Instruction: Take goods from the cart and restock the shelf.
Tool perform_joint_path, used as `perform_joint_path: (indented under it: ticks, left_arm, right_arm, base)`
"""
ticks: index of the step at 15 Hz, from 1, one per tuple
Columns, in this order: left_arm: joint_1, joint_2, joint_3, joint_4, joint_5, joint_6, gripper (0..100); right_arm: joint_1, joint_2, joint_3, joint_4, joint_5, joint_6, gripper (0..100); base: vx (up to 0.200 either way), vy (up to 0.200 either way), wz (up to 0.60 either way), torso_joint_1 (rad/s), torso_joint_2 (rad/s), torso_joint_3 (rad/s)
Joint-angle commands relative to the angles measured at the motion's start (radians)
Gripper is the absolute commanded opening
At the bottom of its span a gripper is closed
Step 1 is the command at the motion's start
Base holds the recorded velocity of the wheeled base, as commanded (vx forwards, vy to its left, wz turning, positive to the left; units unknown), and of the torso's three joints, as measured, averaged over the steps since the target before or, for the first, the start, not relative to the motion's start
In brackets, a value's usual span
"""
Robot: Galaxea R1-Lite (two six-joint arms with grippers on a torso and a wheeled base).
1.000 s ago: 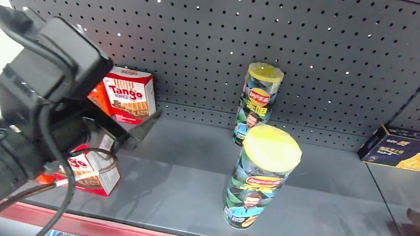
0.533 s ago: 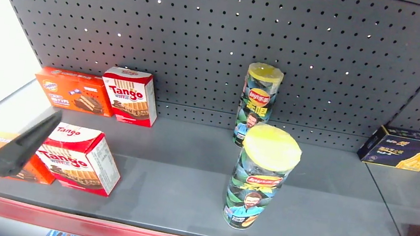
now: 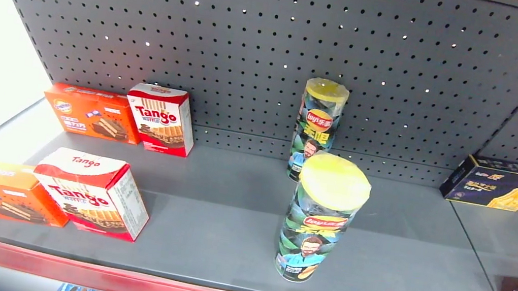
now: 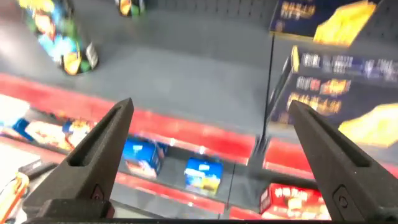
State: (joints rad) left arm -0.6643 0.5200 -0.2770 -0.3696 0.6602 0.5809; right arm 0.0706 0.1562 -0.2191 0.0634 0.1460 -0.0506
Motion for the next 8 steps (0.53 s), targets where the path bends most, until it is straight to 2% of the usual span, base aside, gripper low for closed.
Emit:
perform_joint_path:
  ticks: [1, 3, 5, 8]
  left_arm:
    - [0.031, -0.143, 0.045, 0.037, 0.009, -0.001, 100]
    - [0.071, -0.23, 0.127, 0.04, 0.009, -0.009, 100]
    - [0.083, -0.273, 0.182, 0.041, 0.009, -0.01, 100]
    - [0.086, -0.275, 0.223, 0.041, 0.009, -0.012, 100]
  right_arm:
    - [0.0, -0.055, 0.08, -0.06, 0.0, 0.005, 100]
    - [0.0, -0.055, 0.164, -0.16, -0.014, 0.006, 100]
    - [0.0, -0.055, 0.219, -0.205, -0.06, 0.014, 100]
    - [0.0, -0.055, 0.219, -0.111, -0.08, 0.006, 100]
  base:
    - [0.0, 0.0, 0.0, 0.0, 0.0, 0.0]
    - [0.0, 0.0, 0.0, 0.0, 0.0, 0.0]
    - [0.0, 0.0, 0.0, 0.0, 0.0, 0.0]
    - [0.0, 0.0, 0.0, 0.0, 0.0, 0.0]
